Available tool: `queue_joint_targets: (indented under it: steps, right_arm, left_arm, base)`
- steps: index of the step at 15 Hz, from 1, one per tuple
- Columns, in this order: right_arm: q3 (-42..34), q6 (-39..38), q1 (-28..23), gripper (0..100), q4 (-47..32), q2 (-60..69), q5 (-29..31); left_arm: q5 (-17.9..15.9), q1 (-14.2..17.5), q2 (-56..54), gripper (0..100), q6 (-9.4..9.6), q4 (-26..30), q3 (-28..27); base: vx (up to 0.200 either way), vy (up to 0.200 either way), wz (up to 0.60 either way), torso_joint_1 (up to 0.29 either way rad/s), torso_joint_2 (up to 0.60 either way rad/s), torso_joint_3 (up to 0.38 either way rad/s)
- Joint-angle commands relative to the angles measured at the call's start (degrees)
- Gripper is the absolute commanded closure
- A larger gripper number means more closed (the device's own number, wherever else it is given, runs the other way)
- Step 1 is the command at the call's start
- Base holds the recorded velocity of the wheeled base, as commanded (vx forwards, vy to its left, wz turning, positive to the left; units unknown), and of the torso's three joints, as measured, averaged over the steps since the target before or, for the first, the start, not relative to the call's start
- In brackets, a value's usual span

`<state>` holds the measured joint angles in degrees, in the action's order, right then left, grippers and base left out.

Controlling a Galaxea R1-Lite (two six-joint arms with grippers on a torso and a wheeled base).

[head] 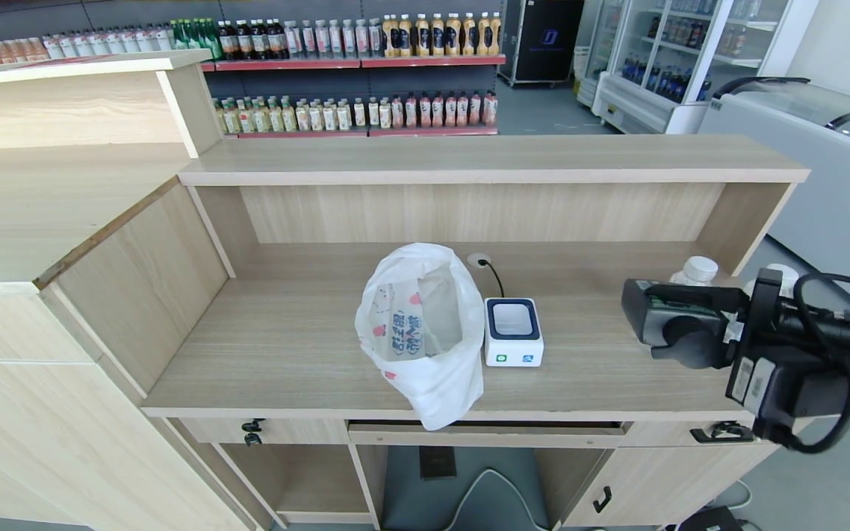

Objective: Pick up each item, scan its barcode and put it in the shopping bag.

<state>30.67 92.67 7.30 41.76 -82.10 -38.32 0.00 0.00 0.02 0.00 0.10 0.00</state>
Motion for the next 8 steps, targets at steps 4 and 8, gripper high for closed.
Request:
queue_joint_targets:
  steps: [4, 8]
  right_arm:
    - [-0.3, 32.9, 17.0, 100, -1.6, 5.3, -1.0]
    - [0.2, 44.1, 25.8, 100, 6.5, 4.2, -1.1]
  left_arm:
    - [0.0, 0.0, 0.0, 0, 0.00, 0.0, 0.0]
    - [0.0, 0.0, 0.0, 0, 0.00, 0.0, 0.0]
  base:
    - [0.000, 0.000, 0.00, 0.000, 0.00, 0.000]
    - [0.000, 0.000, 0.00, 0.000, 0.00, 0.000]
